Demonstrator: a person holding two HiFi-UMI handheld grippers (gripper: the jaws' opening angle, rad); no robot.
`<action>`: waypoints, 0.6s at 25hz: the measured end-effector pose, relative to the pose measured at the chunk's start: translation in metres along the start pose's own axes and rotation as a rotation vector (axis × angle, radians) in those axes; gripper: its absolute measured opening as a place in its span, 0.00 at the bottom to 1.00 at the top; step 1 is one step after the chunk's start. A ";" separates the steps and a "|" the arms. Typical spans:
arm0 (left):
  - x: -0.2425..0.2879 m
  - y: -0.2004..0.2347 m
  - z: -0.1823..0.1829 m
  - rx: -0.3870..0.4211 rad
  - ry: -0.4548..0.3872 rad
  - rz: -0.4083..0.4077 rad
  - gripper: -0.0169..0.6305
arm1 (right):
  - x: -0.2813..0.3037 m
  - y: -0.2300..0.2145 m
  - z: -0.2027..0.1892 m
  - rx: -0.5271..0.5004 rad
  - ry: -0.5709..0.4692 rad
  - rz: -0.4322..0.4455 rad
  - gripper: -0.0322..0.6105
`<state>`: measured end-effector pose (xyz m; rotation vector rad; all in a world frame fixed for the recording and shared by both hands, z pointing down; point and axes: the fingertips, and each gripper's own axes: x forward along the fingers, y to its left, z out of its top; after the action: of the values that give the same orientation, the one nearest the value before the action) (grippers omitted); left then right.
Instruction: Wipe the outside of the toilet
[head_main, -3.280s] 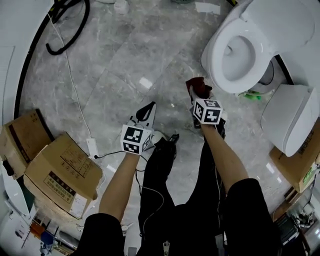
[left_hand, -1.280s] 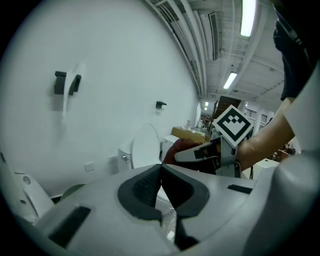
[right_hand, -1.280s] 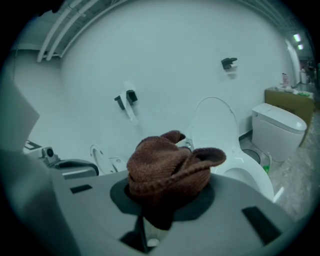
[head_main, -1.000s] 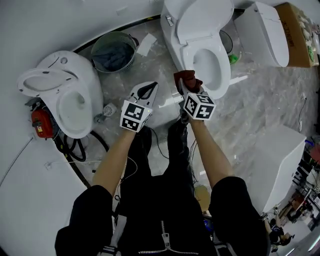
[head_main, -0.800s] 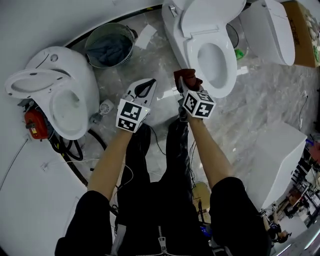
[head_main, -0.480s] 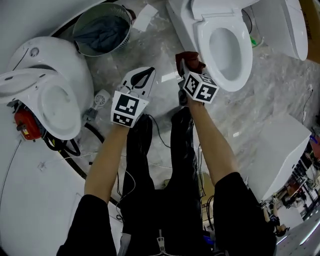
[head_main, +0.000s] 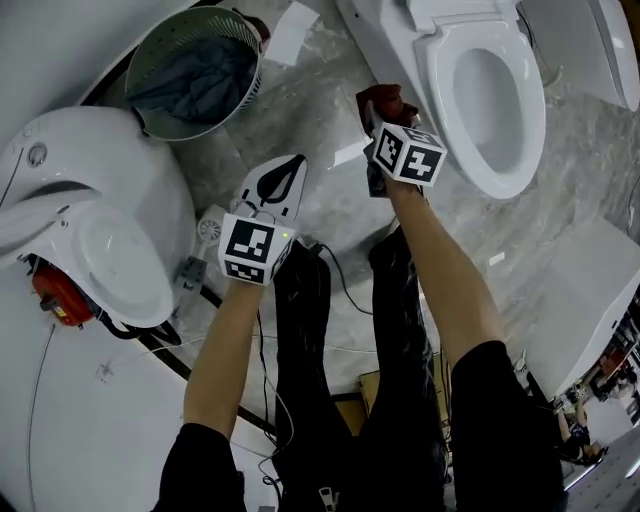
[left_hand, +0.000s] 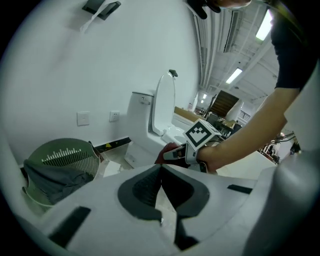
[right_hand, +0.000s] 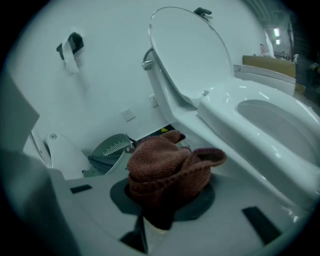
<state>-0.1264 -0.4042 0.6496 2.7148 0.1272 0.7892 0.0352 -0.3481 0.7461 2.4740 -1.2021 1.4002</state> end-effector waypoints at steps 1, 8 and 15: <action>0.002 0.001 -0.006 0.004 0.005 -0.008 0.04 | 0.007 -0.005 0.001 0.017 -0.009 -0.003 0.18; 0.016 0.017 -0.024 0.036 0.023 -0.044 0.04 | 0.045 -0.038 0.009 0.095 -0.047 -0.049 0.16; 0.020 0.017 -0.035 0.037 0.046 -0.059 0.04 | 0.049 -0.071 0.004 0.239 -0.086 -0.131 0.16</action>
<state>-0.1284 -0.4073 0.6928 2.7149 0.2338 0.8401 0.0979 -0.3294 0.8021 2.7406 -0.9125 1.4952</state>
